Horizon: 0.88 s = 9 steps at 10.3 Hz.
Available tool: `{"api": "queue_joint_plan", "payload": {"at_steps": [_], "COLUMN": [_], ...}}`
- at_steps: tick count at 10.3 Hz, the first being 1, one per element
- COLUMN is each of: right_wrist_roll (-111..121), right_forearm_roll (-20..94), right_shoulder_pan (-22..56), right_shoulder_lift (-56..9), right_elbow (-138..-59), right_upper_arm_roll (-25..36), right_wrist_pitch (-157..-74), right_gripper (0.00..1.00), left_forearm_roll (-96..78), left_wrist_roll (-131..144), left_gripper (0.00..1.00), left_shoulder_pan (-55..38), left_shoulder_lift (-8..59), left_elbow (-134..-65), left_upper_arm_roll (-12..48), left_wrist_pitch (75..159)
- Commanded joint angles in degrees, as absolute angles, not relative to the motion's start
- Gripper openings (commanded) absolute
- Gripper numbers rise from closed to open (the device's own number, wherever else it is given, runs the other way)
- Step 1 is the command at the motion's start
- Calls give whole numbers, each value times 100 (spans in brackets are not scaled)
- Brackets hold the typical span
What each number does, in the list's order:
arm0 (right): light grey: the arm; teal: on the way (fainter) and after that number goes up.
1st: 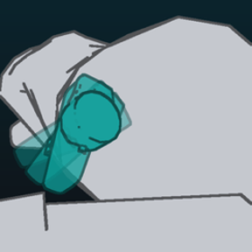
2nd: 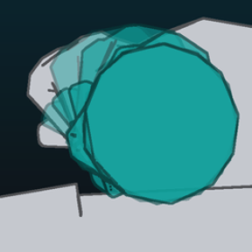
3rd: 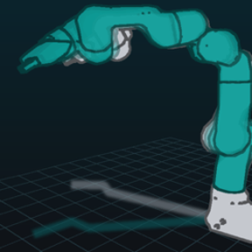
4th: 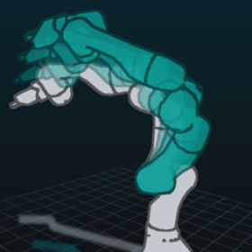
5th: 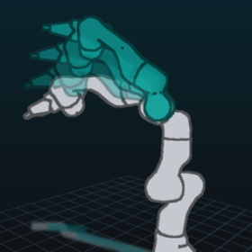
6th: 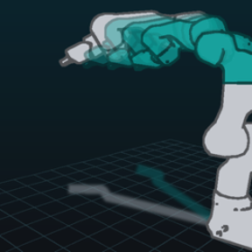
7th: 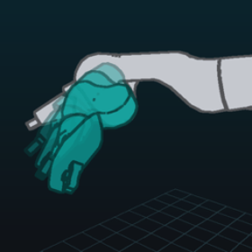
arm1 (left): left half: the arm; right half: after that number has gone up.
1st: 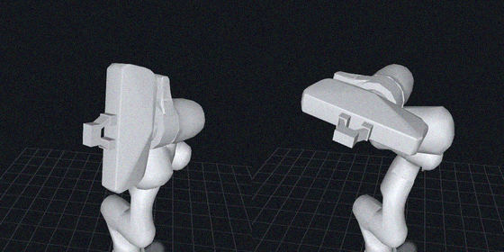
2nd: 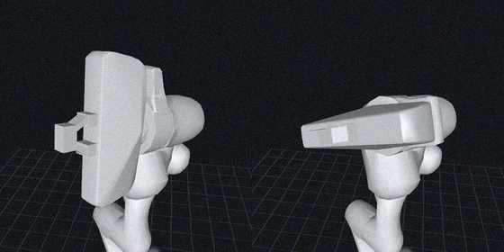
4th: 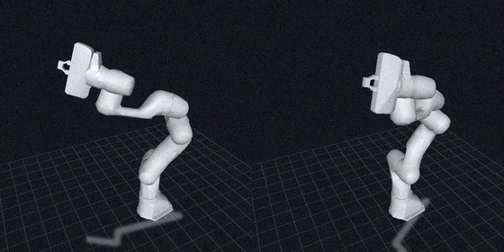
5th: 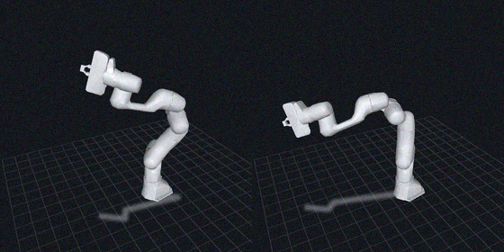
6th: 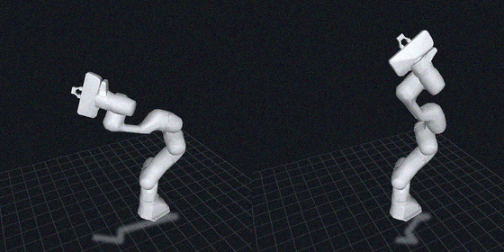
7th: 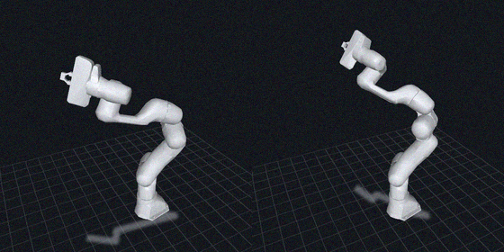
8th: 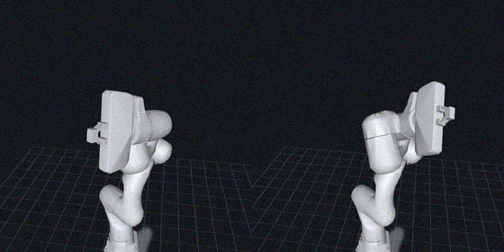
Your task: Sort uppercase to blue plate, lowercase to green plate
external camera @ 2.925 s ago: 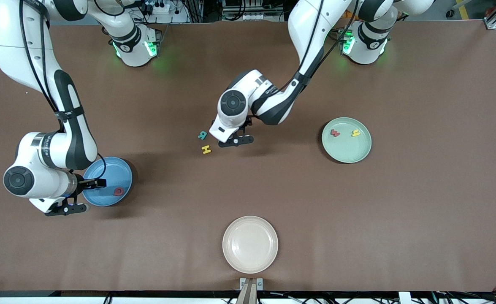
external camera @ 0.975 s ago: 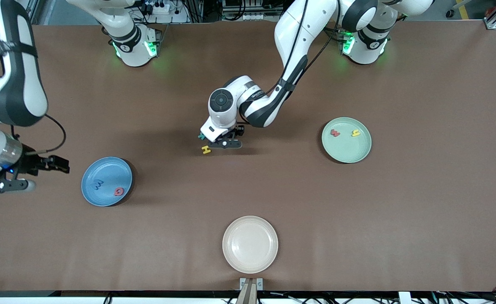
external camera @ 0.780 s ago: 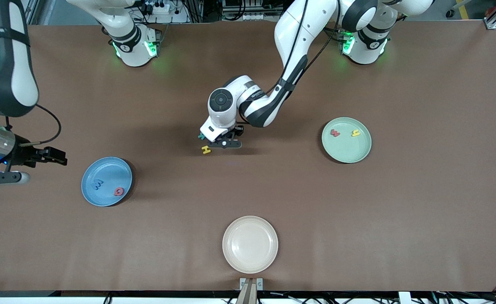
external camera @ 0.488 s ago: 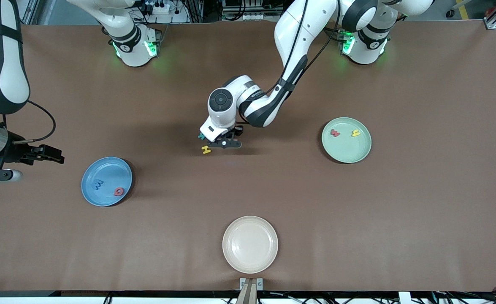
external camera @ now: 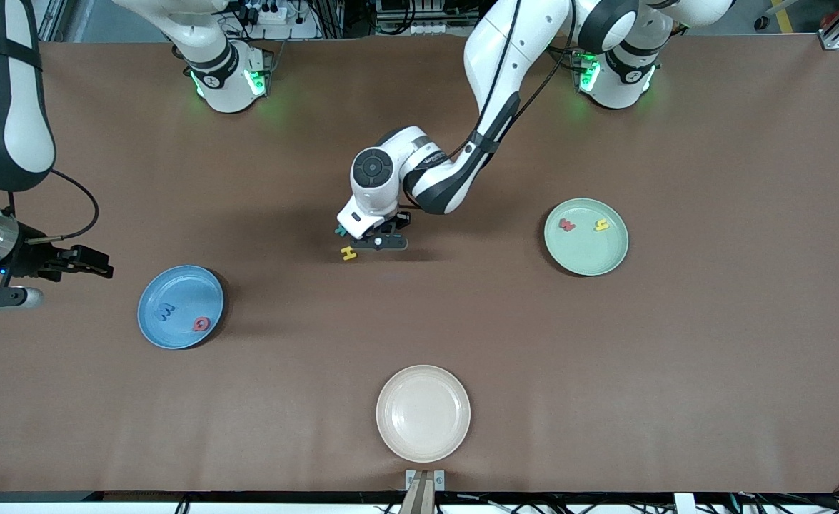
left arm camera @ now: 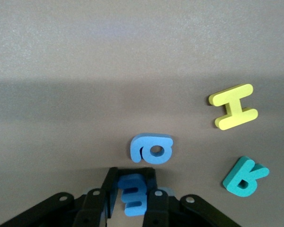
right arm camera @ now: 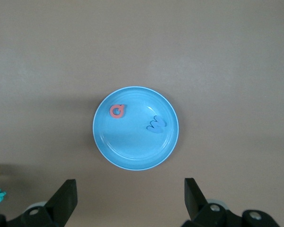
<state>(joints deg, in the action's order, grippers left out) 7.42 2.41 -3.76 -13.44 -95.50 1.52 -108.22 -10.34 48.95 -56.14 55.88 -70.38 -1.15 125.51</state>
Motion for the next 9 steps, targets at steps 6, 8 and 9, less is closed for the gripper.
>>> {"api": "queue_joint_plan", "payload": {"at_steps": [6, 8, 9], "right_wrist_roll": [343, 325, 125], "right_forearm_roll": [325, 325, 316], "right_shoulder_pan": [-229, -220, -89], "right_shoulder_lift": [-1230, -1248, -1265], "right_elbow": [-9606, -9606, -9615], "right_upper_arm_roll": [114, 79, 79], "right_wrist_pitch": [-10837, -10828, -10837], "right_gripper": [100, 100, 100], "left_forearm_roll": [-993, -993, -1002], "left_wrist_roll": [4817, 4755, 4650], "left_gripper": [21, 21, 21], "left_shoulder_pan": [-5616, -5546, -5494], "left_shoulder_lift": [5547, 5441, 5362], "left_elbow": [-6961, -6961, -6996], "left_upper_arm_roll": [-149, -141, -132], "left_wrist_pitch": [11981, 11761, 11612]}}
